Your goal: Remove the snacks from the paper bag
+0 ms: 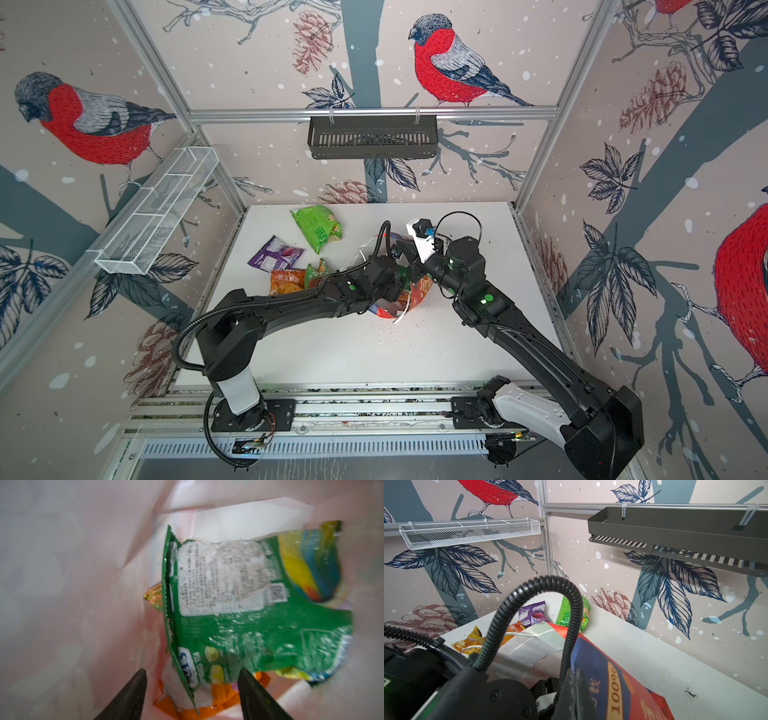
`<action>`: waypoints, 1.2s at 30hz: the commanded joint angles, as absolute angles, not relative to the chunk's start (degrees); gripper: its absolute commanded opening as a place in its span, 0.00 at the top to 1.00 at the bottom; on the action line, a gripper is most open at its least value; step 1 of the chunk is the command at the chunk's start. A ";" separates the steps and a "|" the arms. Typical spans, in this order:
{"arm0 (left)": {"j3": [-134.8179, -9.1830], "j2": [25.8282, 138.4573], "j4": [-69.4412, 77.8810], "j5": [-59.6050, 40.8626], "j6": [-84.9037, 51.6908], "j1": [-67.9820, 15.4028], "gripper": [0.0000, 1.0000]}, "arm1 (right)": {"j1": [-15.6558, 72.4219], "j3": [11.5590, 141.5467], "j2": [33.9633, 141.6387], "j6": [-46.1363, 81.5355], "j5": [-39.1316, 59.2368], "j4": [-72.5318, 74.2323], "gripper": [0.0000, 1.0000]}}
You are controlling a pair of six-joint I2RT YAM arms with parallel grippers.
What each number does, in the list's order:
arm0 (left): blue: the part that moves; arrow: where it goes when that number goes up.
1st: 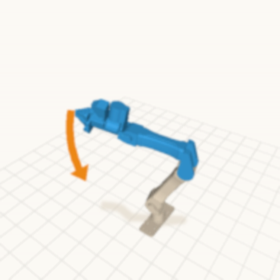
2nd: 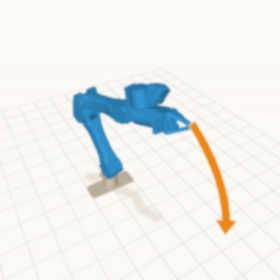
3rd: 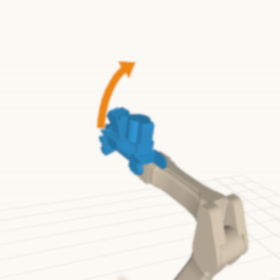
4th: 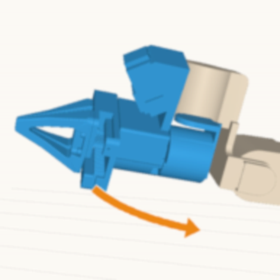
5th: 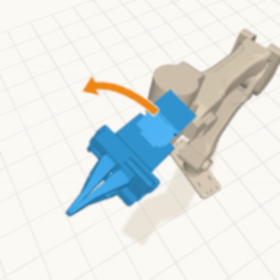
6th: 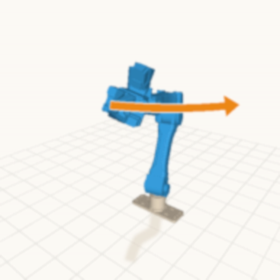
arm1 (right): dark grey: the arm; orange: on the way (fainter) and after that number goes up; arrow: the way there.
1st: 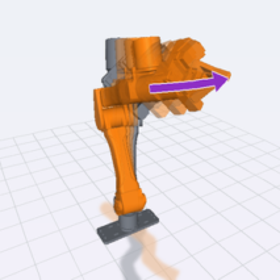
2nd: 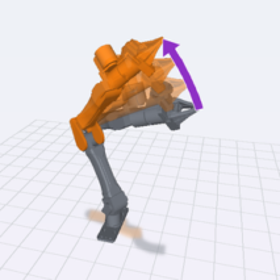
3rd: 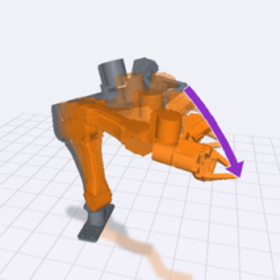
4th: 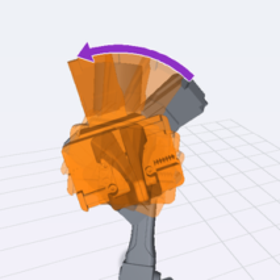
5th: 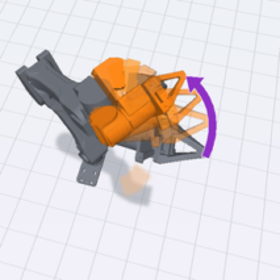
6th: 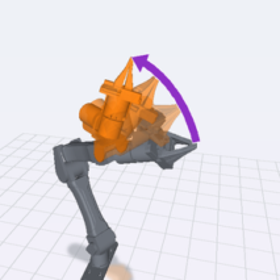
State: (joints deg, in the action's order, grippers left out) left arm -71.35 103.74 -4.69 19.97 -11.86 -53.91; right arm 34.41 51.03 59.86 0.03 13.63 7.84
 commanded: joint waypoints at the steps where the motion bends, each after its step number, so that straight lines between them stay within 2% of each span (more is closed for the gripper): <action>1: -73.13 106.15 -2.05 22.95 -12.80 -53.70 0.28 | 34.45 50.81 59.70 0.29 17.61 11.85 1.00; 7: -75.45 110.01 0.87 23.50 -13.27 -53.62 0.28 | 33.77 49.77 59.08 1.20 17.98 12.91 1.00; 9: -76.69 111.52 0.37 24.08 -13.82 -53.61 0.31 | 33.42 49.63 58.96 1.47 18.28 13.09 1.00; 13: -77.56 112.44 -0.48 24.74 -14.48 -53.53 0.60 | 32.96 49.56 58.77 1.67 18.02 13.10 1.00; 15: -77.18 111.67 -0.41 25.21 -14.74 -53.53 0.64 | 32.72 49.45 58.74 1.80 18.02 13.15 1.00; 19: -76.16 110.44 0.17 27.11 -14.33 -53.53 0.82 | 32.19 48.77 58.79 2.46 18.53 14.22 1.00; 22: -75.90 110.05 0.09 27.95 -13.63 -53.53 0.87 | 31.47 48.69 58.83 2.97 18.81 14.33 1.00; 24: -75.59 109.47 0.08 28.52 -13.39 -53.55 0.98 | 31.08 48.54 58.68 3.16 18.74 14.33 1.00; 25: -75.27 109.07 0.30 28.84 -13.35 -53.53 1.00 | 30.95 48.55 58.64 3.29 18.64 14.32 1.00; 36: -70.21 103.81 4.20 29.80 -12.16 -53.53 1.00 | 29.54 48.32 58.60 4.49 17.22 14.34 1.00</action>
State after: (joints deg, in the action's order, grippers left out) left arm -71.40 105.43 0.38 28.29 -12.29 -53.69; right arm 29.58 48.14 58.61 3.73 16.97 12.53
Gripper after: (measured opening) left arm 0.053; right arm 0.048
